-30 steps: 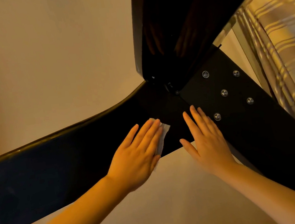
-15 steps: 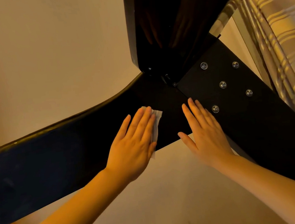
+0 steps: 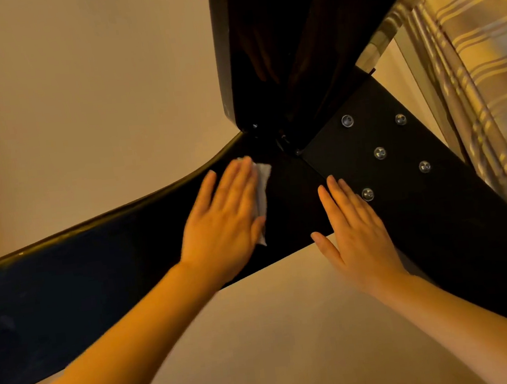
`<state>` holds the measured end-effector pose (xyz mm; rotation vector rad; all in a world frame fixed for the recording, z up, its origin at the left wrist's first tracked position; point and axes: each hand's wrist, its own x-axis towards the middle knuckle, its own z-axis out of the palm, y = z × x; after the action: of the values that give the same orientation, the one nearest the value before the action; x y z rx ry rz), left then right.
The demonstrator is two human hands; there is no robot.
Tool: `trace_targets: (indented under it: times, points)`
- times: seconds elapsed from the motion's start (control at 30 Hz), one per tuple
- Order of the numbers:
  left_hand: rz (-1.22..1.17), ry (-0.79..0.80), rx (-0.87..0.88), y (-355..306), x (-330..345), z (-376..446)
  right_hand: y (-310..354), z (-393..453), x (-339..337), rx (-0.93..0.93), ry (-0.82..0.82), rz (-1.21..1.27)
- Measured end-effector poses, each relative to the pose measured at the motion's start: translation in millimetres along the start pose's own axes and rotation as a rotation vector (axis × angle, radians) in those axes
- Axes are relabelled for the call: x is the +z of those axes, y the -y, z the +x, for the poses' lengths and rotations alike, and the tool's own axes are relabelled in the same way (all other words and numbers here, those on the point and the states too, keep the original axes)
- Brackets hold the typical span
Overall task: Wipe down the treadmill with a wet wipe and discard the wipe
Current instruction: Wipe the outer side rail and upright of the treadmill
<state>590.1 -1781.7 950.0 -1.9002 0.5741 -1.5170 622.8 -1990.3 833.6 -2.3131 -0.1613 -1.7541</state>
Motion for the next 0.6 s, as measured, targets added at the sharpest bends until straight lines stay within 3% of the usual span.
trace_targets:
  times: [0.13, 0.3, 0.37, 0.6]
  points:
    - [-0.016, -0.018, -0.123, 5.9, -4.2, 10.7, -5.5, -2.9, 0.0, 0.004, 0.007, -0.015]
    - [-0.162, -0.002, 0.006, -36.9, 2.9, 13.5, -17.2, -7.9, 1.9, 0.011, 0.015, -0.068]
    - [-0.114, 0.005, 0.035, -33.0, 2.6, 15.1, -19.0, -8.1, 1.8, 0.002, 0.017, -0.076]
    - [-0.035, -0.064, -0.146, -6.9, -4.3, 21.4, -19.6, -7.7, 3.2, -0.007, -0.008, -0.055]
